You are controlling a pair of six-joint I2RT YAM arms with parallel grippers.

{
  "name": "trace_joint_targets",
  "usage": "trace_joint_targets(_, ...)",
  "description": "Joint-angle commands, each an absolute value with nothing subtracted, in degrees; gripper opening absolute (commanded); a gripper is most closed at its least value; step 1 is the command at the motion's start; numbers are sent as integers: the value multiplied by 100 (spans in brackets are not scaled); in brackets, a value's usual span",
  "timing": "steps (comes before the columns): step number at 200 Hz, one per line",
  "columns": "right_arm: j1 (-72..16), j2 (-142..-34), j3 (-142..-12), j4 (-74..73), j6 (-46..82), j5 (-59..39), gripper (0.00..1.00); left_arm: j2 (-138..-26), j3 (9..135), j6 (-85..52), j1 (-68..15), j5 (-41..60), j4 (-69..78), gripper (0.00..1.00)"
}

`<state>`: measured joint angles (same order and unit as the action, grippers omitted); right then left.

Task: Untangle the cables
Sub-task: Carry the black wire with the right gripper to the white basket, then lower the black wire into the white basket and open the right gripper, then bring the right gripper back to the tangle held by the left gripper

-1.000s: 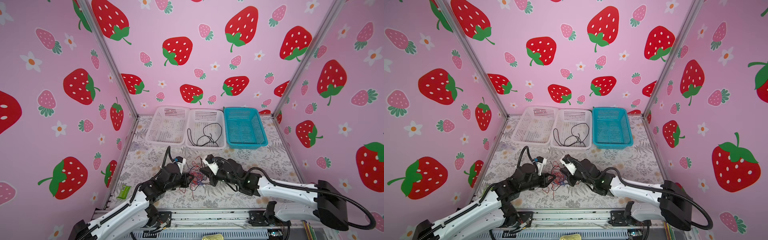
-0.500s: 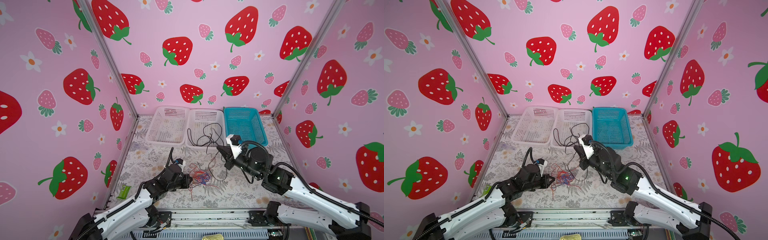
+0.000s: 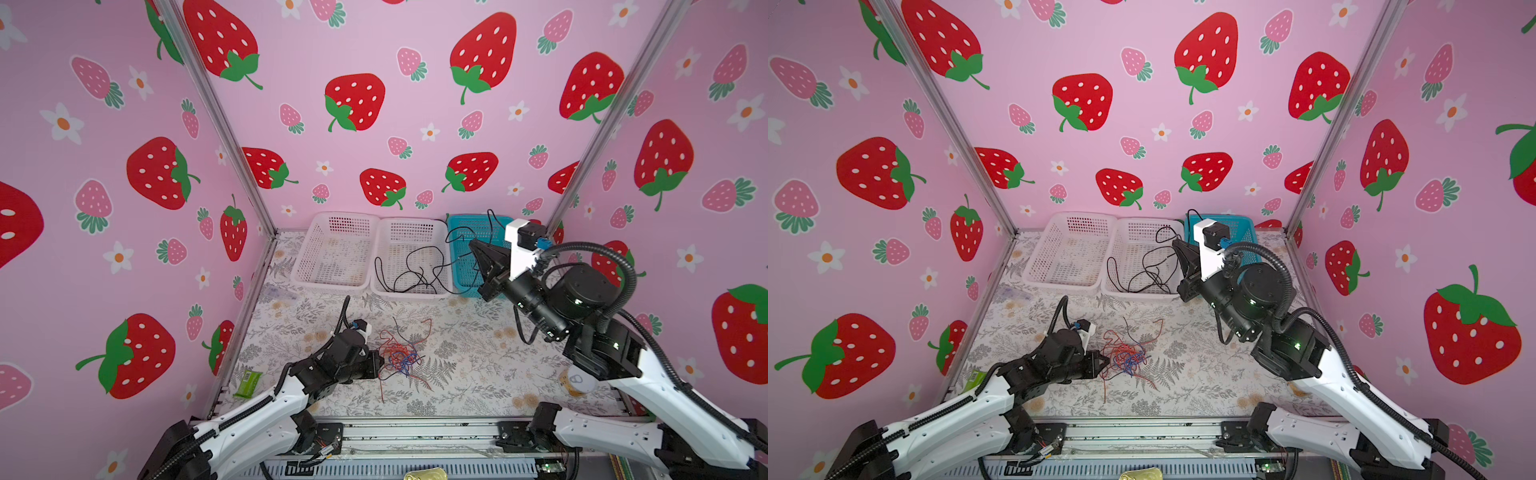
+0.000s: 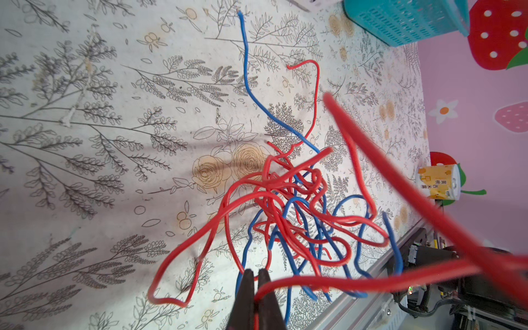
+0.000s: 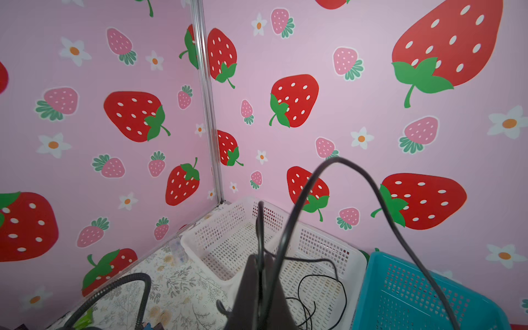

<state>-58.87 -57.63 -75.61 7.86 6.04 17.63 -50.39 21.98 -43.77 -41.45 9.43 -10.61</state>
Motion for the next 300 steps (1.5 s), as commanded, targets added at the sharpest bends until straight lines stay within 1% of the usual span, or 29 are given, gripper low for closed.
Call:
trace_joint_targets(1,-5501,-6270,-7605,890,563,1379,0,-5038,2306,-4360,-4113,839,-980,0)
trace_joint_targets(23,-4870,-6755,-7747,691,804,513,0,-5017,2372,-4351,-4118,871,-924,0)
trace_joint_targets(73,-3978,-8133,-7904,75,1192,-486,0,-4874,2439,-4314,-4117,886,-906,0)
trace_joint_targets(100,-3671,-8914,-7985,-114,1452,-837,0,-4749,2427,-4324,-4118,881,-879,0)
trace_joint_targets(138,-3656,-9780,-8425,-21,1485,-1091,0,-4632,2508,-4263,-4114,894,-952,0)
trace_joint_targets(151,-3656,-9983,-8595,114,1502,-1035,6,-4632,2531,-4241,-4113,889,-961,0)
trace_joint_targets(162,-3656,-10102,-8686,193,1494,-991,13,-4632,2551,-4244,-4117,897,-951,0)
trace_joint_targets(183,-3669,-10293,-8946,512,1434,-1109,19,-4666,2597,-4232,-4117,923,-932,0)
trace_joint_targets(199,-3715,-10250,-9056,692,1375,-985,27,-4706,2636,-4221,-4117,935,-910,0)
trace_joint_targets(221,-3779,-10027,-9091,882,1258,-676,35,-4770,2714,-4203,-4114,959,-898,0)
trace_joint_targets(246,-3809,-9695,-9049,1087,1300,-664,38,-4854,2789,-4201,-4114,986,-841,0)
trace_joint_targets(259,-3885,-9288,-8585,849,1327,-879,39,-4903,2860,-4188,-4118,1014,-840,0)
trace_joint_targets(300,-4420,-7720,-6260,-249,1318,-1824,43,-4805,3004,-4149,-4115,1024,-924,0)
